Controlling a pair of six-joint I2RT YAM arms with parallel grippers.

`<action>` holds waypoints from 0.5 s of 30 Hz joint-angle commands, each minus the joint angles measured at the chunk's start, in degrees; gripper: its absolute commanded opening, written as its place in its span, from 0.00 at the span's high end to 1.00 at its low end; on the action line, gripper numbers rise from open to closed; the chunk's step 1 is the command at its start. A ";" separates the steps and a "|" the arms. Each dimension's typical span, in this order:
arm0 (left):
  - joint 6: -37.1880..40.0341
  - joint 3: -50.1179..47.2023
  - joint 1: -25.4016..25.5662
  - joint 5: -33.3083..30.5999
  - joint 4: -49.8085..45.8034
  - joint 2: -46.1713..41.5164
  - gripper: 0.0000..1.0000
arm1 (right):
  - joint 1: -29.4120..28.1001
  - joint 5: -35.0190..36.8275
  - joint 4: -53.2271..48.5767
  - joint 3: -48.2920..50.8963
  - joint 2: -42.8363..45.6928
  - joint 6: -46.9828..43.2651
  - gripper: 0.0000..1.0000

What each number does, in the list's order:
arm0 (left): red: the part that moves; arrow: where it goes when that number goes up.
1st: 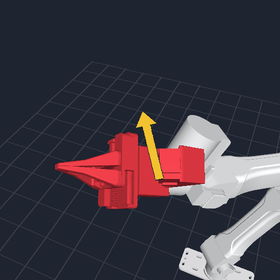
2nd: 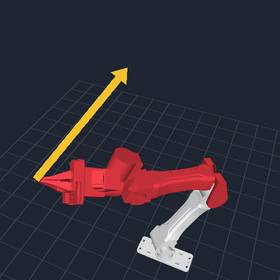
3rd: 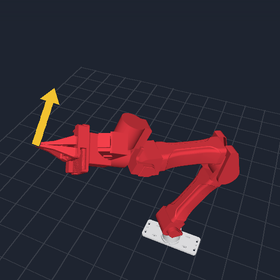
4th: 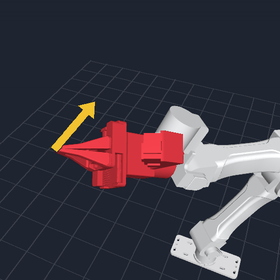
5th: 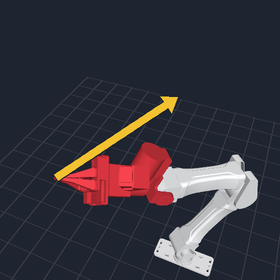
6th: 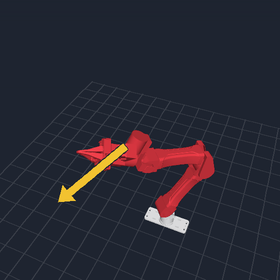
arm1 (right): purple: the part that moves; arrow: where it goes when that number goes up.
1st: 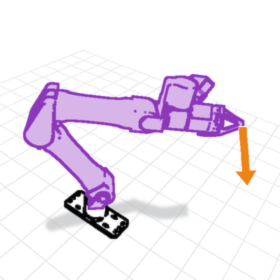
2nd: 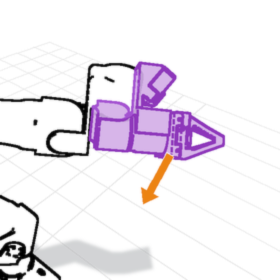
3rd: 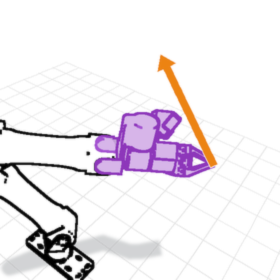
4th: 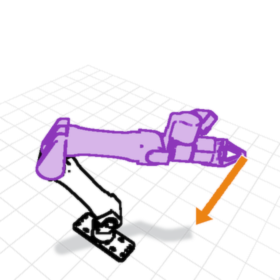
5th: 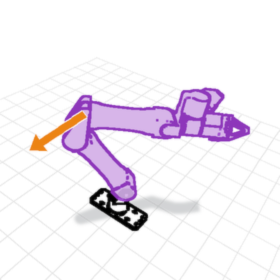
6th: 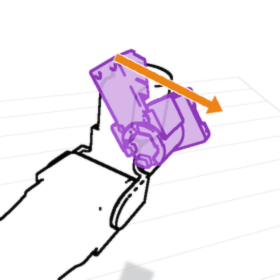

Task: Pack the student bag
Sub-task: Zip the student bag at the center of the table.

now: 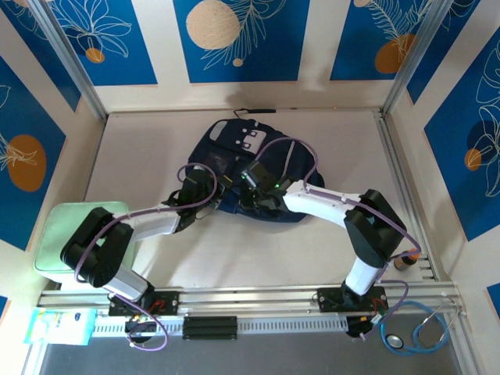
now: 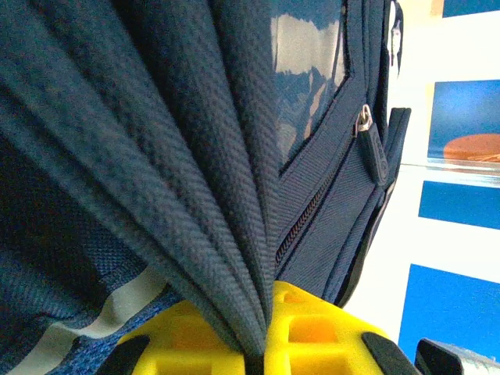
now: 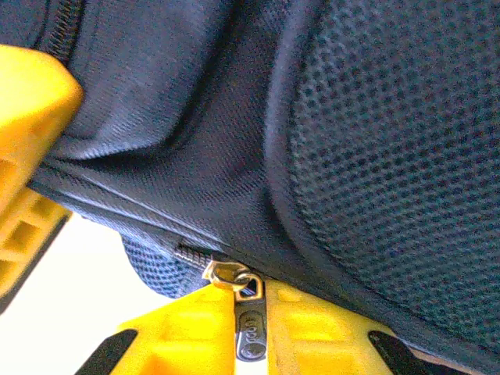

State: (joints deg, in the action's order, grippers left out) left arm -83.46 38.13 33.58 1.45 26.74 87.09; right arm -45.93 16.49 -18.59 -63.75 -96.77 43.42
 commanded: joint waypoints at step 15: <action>2.73 0.34 -2.53 4.29 4.23 -0.22 1.00 | 2.03 5.87 -4.17 3.30 0.61 -6.59 0.72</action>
State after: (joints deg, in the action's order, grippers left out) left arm -82.02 37.52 32.32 4.29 27.29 87.20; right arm -45.08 16.67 -17.85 -59.66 -94.83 38.15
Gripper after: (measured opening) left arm 0.083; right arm 0.275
